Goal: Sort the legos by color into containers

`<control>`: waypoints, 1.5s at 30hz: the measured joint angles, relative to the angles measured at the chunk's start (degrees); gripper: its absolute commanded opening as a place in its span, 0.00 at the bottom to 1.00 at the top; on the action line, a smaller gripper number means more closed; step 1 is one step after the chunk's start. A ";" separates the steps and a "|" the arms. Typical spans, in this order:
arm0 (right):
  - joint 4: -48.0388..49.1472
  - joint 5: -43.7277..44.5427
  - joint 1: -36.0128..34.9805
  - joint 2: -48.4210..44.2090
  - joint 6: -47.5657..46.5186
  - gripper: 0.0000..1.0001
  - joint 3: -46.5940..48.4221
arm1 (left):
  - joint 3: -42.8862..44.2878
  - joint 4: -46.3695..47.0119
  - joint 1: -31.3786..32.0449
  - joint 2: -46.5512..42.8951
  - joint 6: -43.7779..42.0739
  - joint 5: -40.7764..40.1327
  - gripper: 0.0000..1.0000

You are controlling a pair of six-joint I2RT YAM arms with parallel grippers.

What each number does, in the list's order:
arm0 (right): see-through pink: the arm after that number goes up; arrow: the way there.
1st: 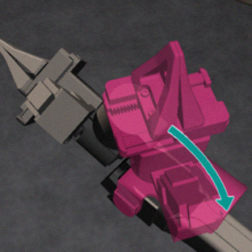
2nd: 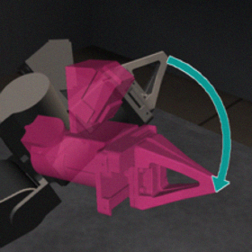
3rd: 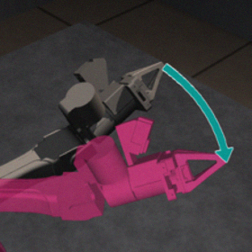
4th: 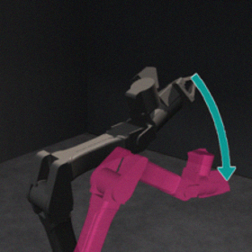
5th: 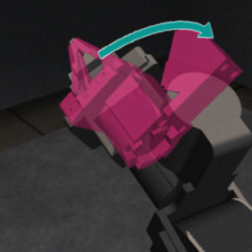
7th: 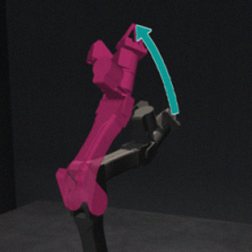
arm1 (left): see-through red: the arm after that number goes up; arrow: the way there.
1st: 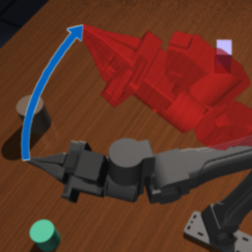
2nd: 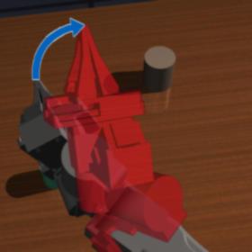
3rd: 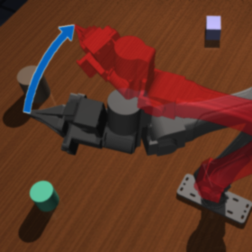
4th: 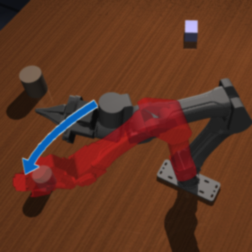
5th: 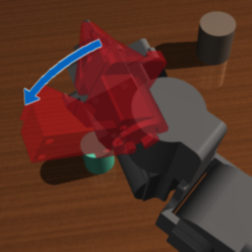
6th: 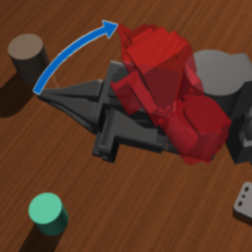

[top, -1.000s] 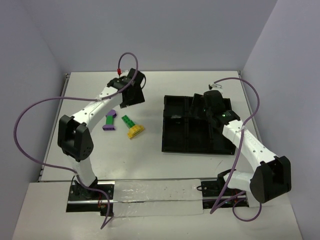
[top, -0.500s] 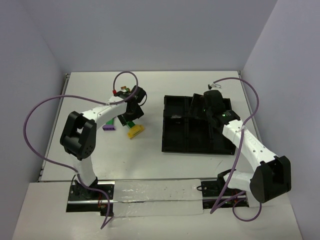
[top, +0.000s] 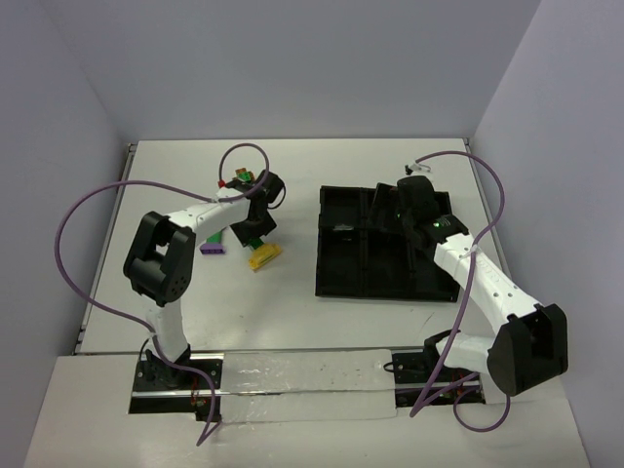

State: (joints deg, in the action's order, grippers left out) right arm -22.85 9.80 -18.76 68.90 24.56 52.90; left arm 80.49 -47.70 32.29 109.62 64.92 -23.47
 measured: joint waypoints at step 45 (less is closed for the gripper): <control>2.16 -23.42 -3.07 0.70 4.51 0.85 5.33 | -12.16 26.17 -12.57 -22.14 -39.74 54.24 0.00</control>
State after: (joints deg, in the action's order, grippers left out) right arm -20.70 -13.62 -21.83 69.61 29.06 58.24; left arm 68.33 -21.53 19.72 87.48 25.18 30.76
